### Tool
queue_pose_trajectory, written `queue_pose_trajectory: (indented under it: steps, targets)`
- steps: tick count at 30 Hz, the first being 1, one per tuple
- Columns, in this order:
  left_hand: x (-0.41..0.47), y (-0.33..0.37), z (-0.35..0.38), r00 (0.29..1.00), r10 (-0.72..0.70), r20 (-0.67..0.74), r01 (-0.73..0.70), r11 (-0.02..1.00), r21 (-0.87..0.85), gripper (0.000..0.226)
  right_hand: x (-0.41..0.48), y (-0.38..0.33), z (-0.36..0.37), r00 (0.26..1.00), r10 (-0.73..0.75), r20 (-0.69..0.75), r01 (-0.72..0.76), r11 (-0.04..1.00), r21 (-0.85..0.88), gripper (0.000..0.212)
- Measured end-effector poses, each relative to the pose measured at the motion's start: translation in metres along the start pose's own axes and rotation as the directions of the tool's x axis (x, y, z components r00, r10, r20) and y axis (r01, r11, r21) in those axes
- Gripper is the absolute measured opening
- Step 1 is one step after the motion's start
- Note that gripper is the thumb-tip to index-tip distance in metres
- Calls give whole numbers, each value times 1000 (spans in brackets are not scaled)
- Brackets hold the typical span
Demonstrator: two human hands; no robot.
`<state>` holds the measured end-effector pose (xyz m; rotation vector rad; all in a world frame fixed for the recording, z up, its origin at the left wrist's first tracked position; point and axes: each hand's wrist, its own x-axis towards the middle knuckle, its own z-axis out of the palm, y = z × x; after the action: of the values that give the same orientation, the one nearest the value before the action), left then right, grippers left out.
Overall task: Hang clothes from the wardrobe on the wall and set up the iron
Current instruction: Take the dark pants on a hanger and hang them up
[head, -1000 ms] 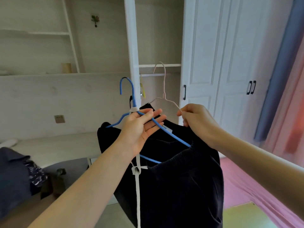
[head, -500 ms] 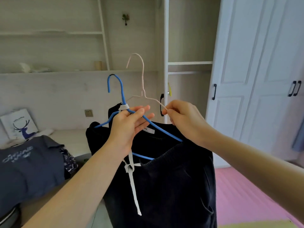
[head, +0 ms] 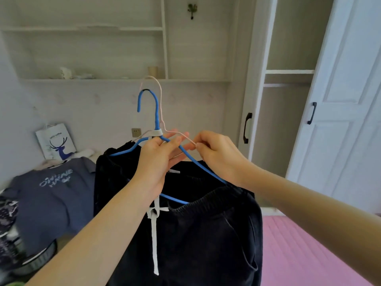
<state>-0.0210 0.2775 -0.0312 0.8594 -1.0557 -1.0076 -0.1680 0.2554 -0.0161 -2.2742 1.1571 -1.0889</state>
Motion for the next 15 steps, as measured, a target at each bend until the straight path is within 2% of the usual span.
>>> queue_pose_trajectory:
  steps: [4,8,15]
  targets:
    - [4,-10,-39,999,-11,-37,12,1000,26,29,3,3,41,998,44,43,-46,998,42,23]
    - [5,-27,-74,998,-13,-57,21,988,155,22,5,7,74,993,64,98,-71,996,61,23]
    - [1,-54,-116,991,-21,-129,58,956,289,25,5,12,120,969,93,231,-82,995,-56,23]
